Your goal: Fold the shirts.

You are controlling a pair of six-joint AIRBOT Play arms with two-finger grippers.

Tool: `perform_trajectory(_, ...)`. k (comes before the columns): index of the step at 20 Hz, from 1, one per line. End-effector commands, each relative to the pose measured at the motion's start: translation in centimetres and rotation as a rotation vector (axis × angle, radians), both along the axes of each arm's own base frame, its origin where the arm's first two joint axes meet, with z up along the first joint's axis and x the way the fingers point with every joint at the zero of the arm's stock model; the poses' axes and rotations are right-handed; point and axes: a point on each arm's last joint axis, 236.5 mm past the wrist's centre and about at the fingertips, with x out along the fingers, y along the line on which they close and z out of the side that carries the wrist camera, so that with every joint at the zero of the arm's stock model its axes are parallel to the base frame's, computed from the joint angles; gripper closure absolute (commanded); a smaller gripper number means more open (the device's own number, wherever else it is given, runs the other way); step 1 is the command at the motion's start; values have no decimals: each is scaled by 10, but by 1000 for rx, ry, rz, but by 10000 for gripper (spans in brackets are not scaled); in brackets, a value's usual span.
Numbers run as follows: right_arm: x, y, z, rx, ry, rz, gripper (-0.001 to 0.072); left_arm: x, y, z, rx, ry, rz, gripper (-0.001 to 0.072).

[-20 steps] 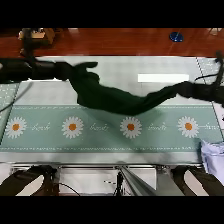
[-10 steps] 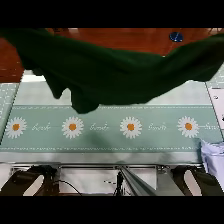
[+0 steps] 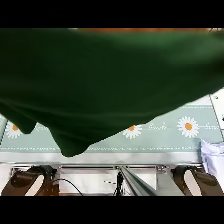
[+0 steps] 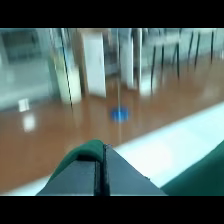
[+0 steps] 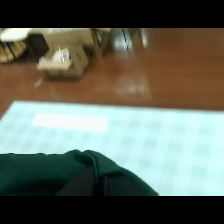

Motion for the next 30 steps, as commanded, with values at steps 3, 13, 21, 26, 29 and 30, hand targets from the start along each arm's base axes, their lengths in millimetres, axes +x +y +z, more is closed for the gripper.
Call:
perform_trajectory(3, -37, -38, -80, -158, 392, -83, 684, 4, 31, -106, 117, 456, 131, 688)
perform_trajectory(13, 141, -26, -137, 164, 517, 93, 684, 130, 12, -224, 93, 740, 136, 685)
perform_trajectory(21, 267, 28, -275, 201, 618, 124, 684, 243, 4, -342, 110, 923, 175, 686)
perform_trajectory(26, 287, 18, -331, 168, 682, 72, 626, 259, 2, -434, 154, 1129, 177, 686)
perform_trajectory(29, 274, -2, -318, 105, 662, 116, 330, 259, 2, -445, 162, 1154, 176, 686)
perform_trajectory(30, 262, -12, -310, 76, 668, 130, 330, 259, 2, -444, 175, 1146, 166, 686)
